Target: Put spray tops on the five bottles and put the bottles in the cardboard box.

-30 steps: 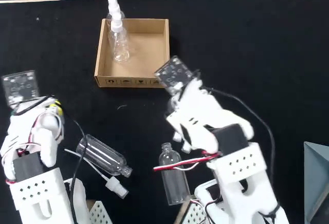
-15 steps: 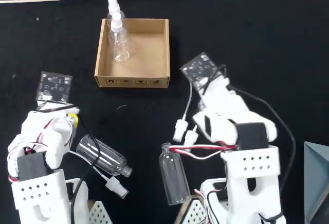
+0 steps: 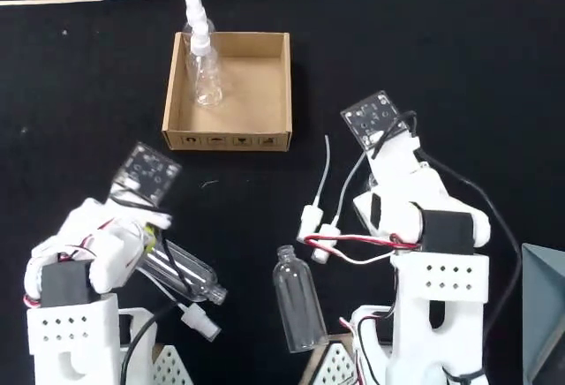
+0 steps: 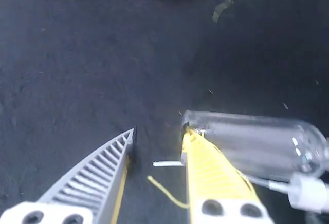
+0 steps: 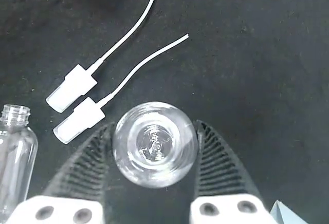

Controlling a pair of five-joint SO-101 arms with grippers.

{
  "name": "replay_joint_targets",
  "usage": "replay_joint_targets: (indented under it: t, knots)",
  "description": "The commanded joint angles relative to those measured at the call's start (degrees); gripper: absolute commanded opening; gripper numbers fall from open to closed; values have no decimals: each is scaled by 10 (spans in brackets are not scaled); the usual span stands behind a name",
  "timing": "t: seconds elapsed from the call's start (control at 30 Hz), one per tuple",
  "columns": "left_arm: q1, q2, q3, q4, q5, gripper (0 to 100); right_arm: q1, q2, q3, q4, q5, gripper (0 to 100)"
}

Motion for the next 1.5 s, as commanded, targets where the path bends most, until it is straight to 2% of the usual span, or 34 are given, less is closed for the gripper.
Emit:
replay_joint_targets:
  t: [0.0, 0.27, 0.43, 0.63, 0.8, 0.87, 1.47]
  knots:
    - [29, 0, -39, 40, -46, 145, 15, -17, 0, -18, 3, 38]
    - [82, 14, -74, 124, -108, 145, 19, -16, 1, -14, 2, 38]
    - [145, 120, -133, 185, -115, 145, 51, -16, 13, -18, 2, 38]
    - [184, 251, -187, 190, -112, 146, 84, -16, 44, -39, 2, 38]
    - [220, 287, -194, 203, -112, 154, 126, -16, 73, -76, 2, 38]
    - [245, 301, -191, 213, -112, 186, 134, -16, 86, -86, 3, 38]
    - [429, 430, -154, 211, -115, 195, 146, -16, 104, -89, 3, 38]
